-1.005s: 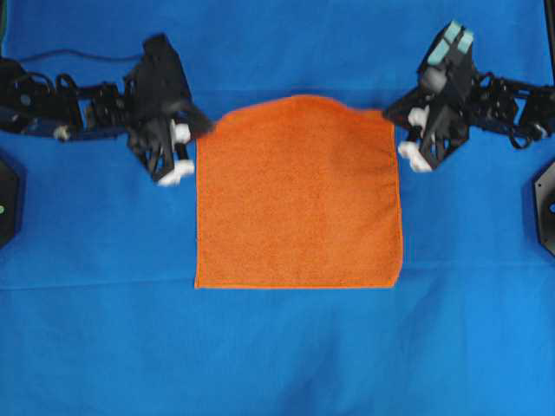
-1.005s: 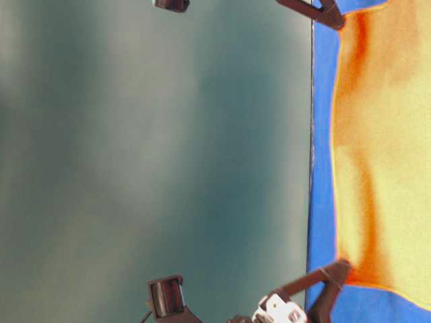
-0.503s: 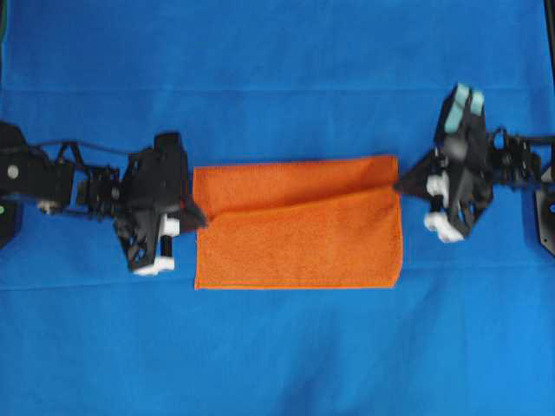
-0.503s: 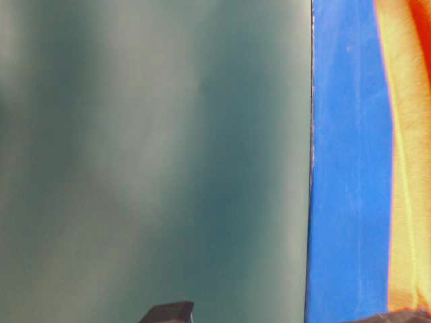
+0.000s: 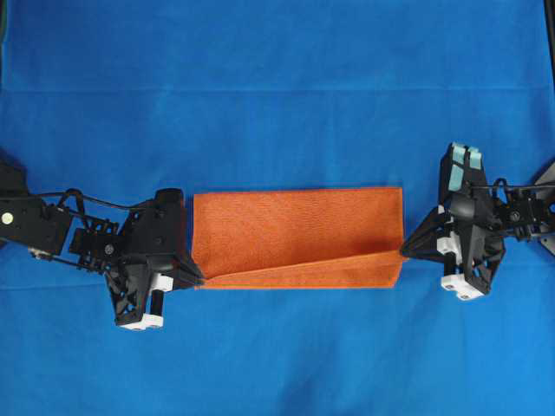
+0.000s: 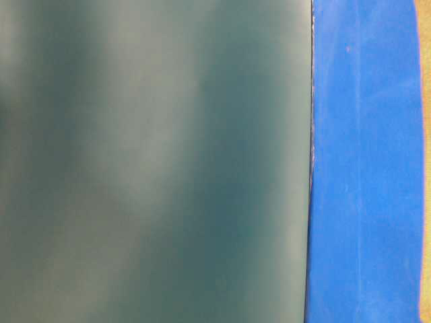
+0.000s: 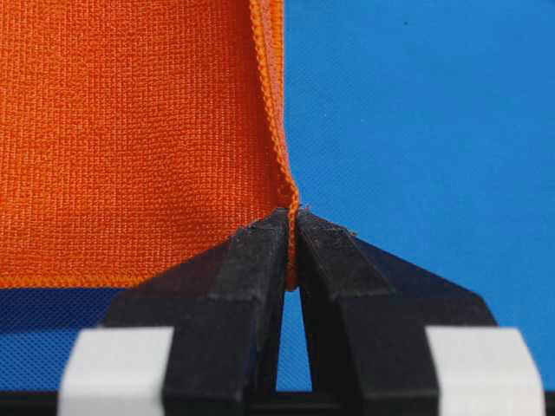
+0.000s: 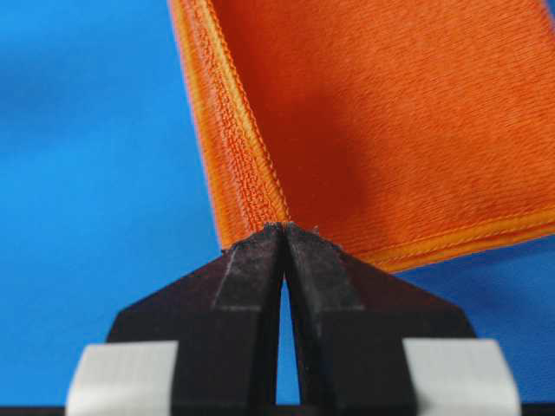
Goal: Fold the orange towel.
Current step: 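Lift the far corners and pull them toward the near edge, then lower the folded edge onto the near edge and open both grippers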
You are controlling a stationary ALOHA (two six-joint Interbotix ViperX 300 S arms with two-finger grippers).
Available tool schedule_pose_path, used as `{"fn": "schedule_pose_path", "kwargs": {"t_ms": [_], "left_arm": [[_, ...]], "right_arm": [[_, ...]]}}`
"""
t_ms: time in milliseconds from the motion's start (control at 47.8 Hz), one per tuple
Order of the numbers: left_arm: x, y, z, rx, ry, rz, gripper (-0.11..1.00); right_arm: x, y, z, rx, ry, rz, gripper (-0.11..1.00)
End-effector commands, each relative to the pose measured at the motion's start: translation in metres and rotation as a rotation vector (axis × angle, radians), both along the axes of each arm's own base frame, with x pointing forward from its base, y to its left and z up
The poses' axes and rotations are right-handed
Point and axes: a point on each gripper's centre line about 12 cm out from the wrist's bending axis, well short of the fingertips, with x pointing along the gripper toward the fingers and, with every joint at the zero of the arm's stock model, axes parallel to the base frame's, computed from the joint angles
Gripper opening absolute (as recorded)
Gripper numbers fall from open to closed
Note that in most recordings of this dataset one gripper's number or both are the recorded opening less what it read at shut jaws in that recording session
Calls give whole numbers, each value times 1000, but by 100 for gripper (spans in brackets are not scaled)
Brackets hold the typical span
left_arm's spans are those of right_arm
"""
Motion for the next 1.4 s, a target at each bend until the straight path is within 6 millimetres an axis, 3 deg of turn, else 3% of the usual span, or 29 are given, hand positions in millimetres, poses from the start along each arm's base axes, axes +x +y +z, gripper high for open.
{"fn": "schedule_pose_path", "kwargs": {"t_ms": [0, 335, 523, 691, 775, 879, 1005, 1382], "left_arm": [[4, -3, 5, -6, -21, -6, 3], [4, -3, -2, -1, -4, -4, 5], [5, -2, -1, 0, -6, -4, 28], [4, -2, -1, 1, -8, -6, 47], [3, 0, -1, 3, 1, 0, 51], [3, 4, 2, 10, 2, 3, 52], [6, 17, 8, 23, -7, 29, 52], [12, 69, 13, 109, -35, 98, 52]], "right_arm": [[3, 3, 4, 8, -12, 2, 1], [9, 9, -4, 5, 18, 19, 1], [18, 19, -6, 2, 32, 48, 4], [23, 21, -6, -2, 43, 51, 51], [23, 21, -6, -3, 43, 52, 66], [22, 21, -2, -5, 38, 56, 60], [22, 13, 6, -17, 23, 46, 61], [22, -55, 11, -118, 53, -109, 61]]}}
